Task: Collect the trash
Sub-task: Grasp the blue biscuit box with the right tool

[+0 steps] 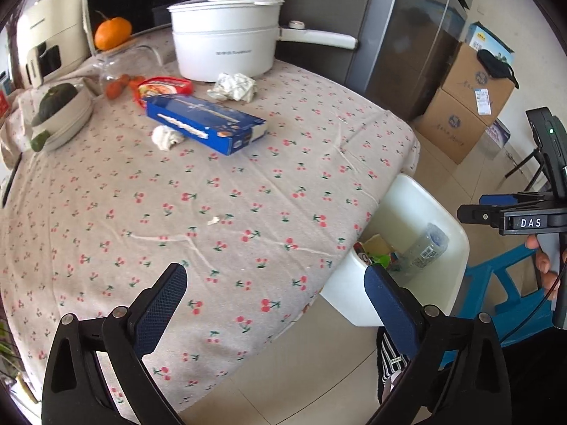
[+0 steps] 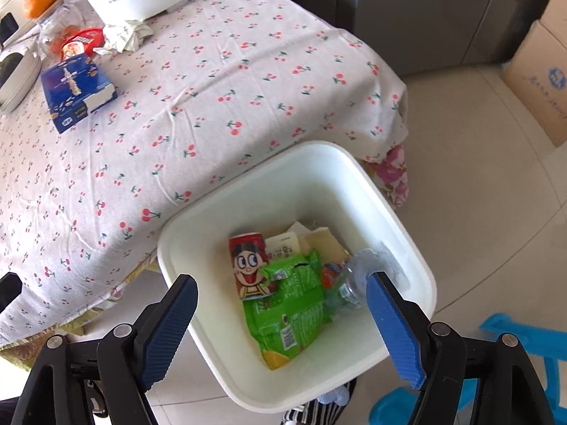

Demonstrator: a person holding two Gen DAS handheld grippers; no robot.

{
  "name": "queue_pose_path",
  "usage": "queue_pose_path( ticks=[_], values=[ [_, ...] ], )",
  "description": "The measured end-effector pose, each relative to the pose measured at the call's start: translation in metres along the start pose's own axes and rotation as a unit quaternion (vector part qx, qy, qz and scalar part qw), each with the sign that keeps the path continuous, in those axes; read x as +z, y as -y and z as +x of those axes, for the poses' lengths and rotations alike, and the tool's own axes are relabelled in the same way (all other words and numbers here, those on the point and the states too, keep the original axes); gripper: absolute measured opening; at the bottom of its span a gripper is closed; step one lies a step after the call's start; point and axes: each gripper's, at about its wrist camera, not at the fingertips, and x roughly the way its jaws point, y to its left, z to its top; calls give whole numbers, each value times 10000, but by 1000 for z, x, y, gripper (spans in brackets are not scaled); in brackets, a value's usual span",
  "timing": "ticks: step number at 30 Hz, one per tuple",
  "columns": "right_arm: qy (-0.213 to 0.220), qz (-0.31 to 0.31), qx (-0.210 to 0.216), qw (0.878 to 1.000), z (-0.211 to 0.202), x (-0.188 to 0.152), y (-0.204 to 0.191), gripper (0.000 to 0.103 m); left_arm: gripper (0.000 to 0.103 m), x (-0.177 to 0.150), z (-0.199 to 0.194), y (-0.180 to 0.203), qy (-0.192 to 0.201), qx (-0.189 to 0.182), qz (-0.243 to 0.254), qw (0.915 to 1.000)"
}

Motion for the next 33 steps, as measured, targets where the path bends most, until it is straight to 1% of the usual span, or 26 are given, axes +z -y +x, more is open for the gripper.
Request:
queue_pose_path(
  ticks=[6, 10, 12, 15, 16, 18, 20, 24, 28, 33],
  values=[
    [106, -504, 174, 9985, 5, 12, -60, 85, 103, -5, -21, -53, 175, 302, -503, 9981],
    [215, -1066, 411, 9932, 10, 28, -107, 88, 103, -6, -26, -82, 194, 515, -638, 9964],
    [219, -1236, 667, 9898, 15, 41, -129, 91, 103, -5, -25, -96, 180, 642, -641, 9957],
    [270, -1281, 1102, 9852, 22, 67, -153, 94, 103, -4, -22, -117, 120, 729, -700, 9948],
    [324, -1341, 1185, 9833, 25, 77, -161, 94, 103, -3, -22, -124, 103, 775, -717, 9944],
    [478, -1520, 1206, 9798, 31, 96, -177, 95, 103, -3, -21, -138, 106, 880, -764, 9931],
    [541, -1706, 1243, 9760, 41, 116, -192, 96, 103, -3, -23, -150, 122, 941, -846, 9919],
    [469, -2108, 1418, 9660, 67, 149, -217, 96, 103, -5, -28, -163, 173, 889, -981, 9911],
    [342, -2448, 1481, 9576, 94, 165, -232, 96, 103, -7, -28, -168, 160, 869, -1002, 9910],
    [223, -2461, 1427, 9584, 119, 178, -234, 97, 103, -9, -24, -168, 92, 869, -999, 9912]
  ],
)
